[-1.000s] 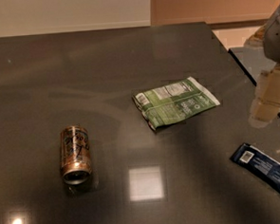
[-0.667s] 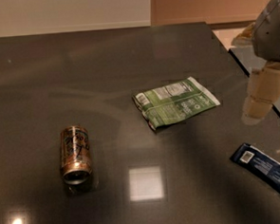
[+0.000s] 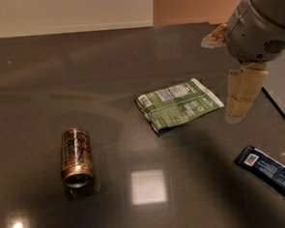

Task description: Pick orange can

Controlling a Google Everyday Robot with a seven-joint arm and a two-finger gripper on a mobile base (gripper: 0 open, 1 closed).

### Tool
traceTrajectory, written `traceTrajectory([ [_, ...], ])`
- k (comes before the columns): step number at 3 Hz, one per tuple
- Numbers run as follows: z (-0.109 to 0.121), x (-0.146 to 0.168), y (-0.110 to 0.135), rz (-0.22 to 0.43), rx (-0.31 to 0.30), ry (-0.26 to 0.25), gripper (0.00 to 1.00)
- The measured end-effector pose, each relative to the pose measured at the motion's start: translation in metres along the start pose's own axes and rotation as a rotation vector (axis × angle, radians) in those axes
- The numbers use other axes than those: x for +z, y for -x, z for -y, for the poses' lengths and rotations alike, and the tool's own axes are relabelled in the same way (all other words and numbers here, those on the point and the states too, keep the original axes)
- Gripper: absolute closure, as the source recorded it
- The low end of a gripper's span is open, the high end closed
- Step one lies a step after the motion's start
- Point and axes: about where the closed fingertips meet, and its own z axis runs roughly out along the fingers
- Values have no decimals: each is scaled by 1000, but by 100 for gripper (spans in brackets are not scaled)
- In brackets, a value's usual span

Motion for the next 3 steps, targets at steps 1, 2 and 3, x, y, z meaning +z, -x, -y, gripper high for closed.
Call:
traceTrajectory([
  [1,5,17,45,74,-178,9,0],
  [2,5,32,93,131,-392,20,0],
  [3,-1,44,132,166,-561,51,0],
])
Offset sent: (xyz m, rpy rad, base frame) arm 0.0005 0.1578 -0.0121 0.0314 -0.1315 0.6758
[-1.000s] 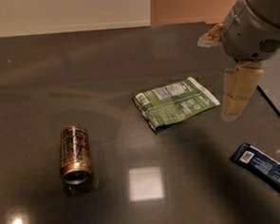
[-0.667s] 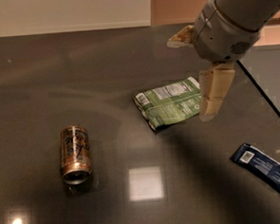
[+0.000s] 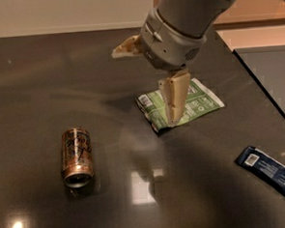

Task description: Pick orange can

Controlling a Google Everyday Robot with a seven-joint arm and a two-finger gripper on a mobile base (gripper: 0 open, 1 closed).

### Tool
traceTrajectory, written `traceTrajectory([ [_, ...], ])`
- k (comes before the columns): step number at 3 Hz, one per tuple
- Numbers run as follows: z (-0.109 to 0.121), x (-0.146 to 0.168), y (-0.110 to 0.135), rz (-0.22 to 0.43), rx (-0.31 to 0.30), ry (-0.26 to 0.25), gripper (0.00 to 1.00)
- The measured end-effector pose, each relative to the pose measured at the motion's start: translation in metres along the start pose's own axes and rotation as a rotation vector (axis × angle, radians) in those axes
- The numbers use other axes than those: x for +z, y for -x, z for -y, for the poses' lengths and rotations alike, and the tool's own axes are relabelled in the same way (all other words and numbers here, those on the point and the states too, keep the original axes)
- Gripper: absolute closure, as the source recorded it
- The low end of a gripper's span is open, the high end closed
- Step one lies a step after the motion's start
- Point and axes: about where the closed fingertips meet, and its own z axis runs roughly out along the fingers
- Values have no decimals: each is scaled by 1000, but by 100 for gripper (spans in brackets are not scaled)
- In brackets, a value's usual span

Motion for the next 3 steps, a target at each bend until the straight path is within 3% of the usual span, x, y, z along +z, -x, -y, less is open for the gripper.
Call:
traceTrajectory([
  [3,9,54,88,77,-491,127,0],
])
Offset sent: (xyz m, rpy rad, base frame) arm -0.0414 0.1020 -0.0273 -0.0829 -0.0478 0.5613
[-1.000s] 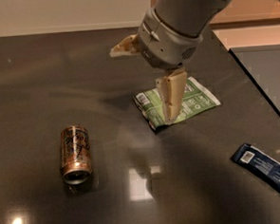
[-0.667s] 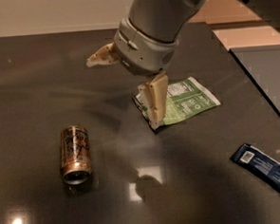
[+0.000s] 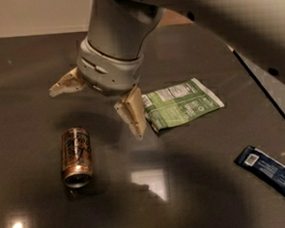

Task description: Pick orange can

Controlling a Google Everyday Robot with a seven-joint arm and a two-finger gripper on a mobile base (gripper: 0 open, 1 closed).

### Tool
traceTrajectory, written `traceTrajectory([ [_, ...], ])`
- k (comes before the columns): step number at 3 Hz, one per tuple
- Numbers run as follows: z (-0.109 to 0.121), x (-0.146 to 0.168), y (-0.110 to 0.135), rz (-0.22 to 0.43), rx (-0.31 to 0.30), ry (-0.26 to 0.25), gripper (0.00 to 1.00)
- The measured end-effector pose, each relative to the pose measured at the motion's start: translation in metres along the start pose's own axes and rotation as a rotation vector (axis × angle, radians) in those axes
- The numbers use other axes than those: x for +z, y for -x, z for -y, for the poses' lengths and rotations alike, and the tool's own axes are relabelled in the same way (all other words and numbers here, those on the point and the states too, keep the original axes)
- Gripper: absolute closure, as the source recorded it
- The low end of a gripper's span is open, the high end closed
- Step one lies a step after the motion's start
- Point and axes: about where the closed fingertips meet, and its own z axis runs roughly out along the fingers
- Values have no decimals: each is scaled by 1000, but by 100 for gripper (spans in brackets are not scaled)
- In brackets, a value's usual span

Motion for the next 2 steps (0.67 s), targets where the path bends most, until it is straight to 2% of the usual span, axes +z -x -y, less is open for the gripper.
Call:
traceTrajectory([
  [1,6,23,14,8,-144,62,0],
  [2,9,45,19,9,-248,127,0],
])
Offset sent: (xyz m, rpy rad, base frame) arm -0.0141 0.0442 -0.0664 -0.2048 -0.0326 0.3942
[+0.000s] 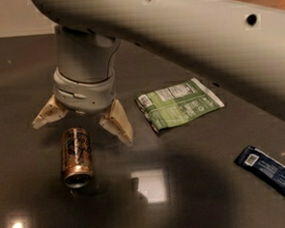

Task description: Pick orange can

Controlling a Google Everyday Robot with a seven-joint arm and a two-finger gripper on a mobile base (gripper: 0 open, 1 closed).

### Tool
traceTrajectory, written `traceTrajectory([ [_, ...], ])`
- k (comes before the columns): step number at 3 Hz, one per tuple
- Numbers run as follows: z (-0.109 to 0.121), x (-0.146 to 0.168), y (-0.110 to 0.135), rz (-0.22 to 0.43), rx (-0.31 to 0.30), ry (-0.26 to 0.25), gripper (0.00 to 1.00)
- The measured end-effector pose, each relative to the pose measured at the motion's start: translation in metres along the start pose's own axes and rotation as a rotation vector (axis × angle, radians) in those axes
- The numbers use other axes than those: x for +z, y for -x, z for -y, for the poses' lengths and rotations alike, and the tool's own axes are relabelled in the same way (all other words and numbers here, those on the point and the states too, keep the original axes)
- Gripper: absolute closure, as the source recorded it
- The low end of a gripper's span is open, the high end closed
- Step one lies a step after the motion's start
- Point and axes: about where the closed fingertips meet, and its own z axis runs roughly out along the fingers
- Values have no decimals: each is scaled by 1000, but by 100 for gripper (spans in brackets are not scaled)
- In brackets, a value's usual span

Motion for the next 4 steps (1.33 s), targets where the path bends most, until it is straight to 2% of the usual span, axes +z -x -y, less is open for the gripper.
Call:
traceTrajectory([
  [1,7,25,-3,-18,-95,73,0],
  [3,8,63,-8,-54,-207,184,0],
  [4,2,70,-7,-74,-245,231,17],
])
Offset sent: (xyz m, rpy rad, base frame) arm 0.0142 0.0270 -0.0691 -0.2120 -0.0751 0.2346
